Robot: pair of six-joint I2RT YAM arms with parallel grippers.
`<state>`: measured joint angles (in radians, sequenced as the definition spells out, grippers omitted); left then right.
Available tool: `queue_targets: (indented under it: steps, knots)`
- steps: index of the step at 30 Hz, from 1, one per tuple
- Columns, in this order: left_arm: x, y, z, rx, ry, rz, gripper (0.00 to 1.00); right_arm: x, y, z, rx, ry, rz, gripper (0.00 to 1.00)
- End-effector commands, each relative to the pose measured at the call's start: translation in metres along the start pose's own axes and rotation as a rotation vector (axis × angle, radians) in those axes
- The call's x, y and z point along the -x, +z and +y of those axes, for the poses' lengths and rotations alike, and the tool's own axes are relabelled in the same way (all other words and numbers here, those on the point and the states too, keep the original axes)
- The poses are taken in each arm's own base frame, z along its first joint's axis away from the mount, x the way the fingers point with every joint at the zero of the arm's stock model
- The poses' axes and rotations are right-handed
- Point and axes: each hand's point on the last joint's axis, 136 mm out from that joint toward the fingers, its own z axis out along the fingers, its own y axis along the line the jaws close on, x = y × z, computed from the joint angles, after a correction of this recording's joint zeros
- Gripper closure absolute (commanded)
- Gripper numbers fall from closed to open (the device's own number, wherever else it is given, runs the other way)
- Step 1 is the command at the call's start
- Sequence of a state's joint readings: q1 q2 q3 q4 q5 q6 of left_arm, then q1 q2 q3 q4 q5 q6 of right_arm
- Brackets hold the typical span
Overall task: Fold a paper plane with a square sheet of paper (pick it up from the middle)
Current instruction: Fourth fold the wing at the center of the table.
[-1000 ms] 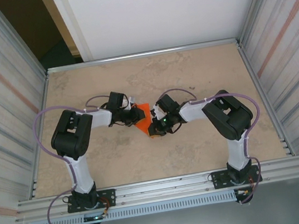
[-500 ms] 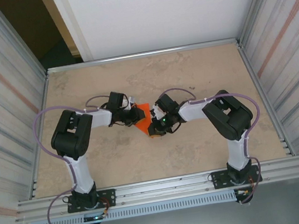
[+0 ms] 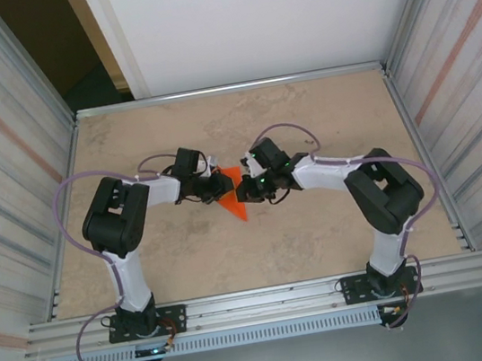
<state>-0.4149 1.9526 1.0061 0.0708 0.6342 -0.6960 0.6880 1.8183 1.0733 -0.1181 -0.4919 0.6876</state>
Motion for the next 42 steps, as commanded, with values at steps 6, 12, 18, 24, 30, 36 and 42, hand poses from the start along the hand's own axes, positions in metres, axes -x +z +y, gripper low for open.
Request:
queue_targets:
  steps: [6,12,18,24,30,36,42]
  knots:
    - [-0.040,0.009,0.066,0.218,-0.132,0.099,0.85,-0.011,0.023,-0.015,-0.055,0.002,0.062,0.91]
    - [-0.038,0.008,0.063,0.213,-0.128,0.097,0.85,-0.018,0.030,-0.034,-0.086,0.036,0.087,0.92]
    - [-0.033,0.004,0.051,0.185,-0.108,0.088,0.85,-0.026,0.034,-0.049,-0.132,0.063,0.120,0.92]
    - [-0.013,-0.007,0.014,0.109,-0.012,0.067,0.82,-0.040,0.027,-0.073,-0.217,0.085,0.163,0.92]
    - [0.002,-0.009,-0.006,0.071,0.072,0.073,0.80,-0.061,0.020,-0.077,-0.226,0.041,0.269,0.92]
    - [0.004,-0.004,-0.002,0.080,0.103,0.085,0.81,-0.079,0.011,-0.083,-0.238,0.003,0.343,0.92]
    - [0.006,0.002,0.009,0.097,0.107,0.091,0.82,-0.082,0.010,-0.087,-0.244,0.011,0.350,0.92]
